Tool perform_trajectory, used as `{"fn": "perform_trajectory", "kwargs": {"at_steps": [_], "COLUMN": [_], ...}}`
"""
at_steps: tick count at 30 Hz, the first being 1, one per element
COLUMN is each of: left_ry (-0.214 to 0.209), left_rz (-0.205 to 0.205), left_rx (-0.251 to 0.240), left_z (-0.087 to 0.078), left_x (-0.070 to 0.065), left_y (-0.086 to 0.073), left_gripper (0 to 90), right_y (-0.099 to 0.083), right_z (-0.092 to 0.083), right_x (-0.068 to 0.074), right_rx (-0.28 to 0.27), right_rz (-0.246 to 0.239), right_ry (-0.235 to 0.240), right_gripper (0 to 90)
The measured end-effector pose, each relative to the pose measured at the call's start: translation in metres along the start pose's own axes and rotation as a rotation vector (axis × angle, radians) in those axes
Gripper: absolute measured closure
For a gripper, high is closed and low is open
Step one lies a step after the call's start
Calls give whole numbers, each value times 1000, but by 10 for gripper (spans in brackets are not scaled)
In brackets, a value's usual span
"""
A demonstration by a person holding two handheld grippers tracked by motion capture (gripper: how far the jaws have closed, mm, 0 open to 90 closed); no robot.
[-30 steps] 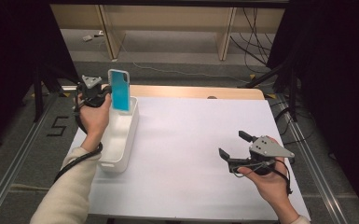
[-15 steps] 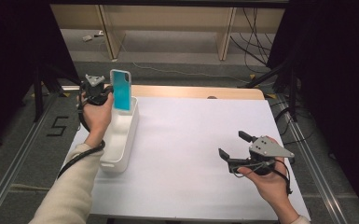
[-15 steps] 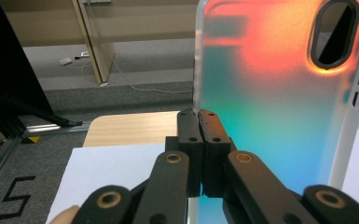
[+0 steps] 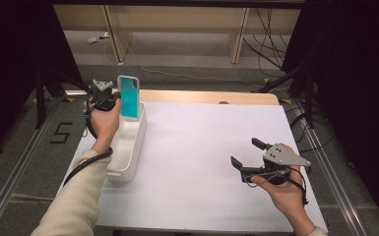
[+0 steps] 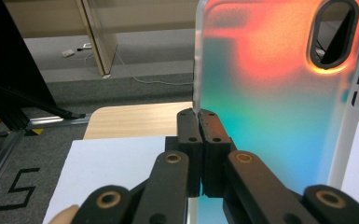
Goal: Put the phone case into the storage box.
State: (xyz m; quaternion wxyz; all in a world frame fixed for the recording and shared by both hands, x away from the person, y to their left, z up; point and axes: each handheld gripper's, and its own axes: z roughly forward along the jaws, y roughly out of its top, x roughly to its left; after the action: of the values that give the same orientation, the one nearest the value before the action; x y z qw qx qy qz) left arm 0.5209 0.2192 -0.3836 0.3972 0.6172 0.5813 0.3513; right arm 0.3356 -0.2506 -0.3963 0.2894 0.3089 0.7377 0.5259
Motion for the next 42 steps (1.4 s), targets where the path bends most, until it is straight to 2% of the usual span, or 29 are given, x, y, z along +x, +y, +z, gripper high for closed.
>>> {"fn": "perform_trajectory", "kwargs": {"at_steps": [5, 18, 21, 35, 36, 37, 42], "left_ry": [4, 22, 29, 36, 34, 34, 38], "left_rz": [-3, 17, 25, 30, 33, 34, 38], "left_rx": [7, 30, 33, 40, 42, 43, 49], "left_z": [2, 10, 11, 15, 15, 15, 18], "left_x": [1, -2, -3, -4, -4, -4, -4], "left_y": [-1, -5, -6, -8, -8, -9, -10], "left_gripper": [882, 882, 881, 880, 880, 880, 879], "right_y": [-1, 0, -1, -1, -1, -1, 0], "right_z": [2, 1, 2, 2, 1, 2, 1], "right_x": [1, 1, 1, 1, 2, 1, 1], "right_rx": [-17, -1, -12, -6, 2, -8, -2], "right_rz": [1, 3, 2, 2, 15, 0, 4], "right_ry": [-8, 5, -4, -1, 5, -1, 6], "right_gripper": [109, 109, 109, 110, 109, 109, 110]}}
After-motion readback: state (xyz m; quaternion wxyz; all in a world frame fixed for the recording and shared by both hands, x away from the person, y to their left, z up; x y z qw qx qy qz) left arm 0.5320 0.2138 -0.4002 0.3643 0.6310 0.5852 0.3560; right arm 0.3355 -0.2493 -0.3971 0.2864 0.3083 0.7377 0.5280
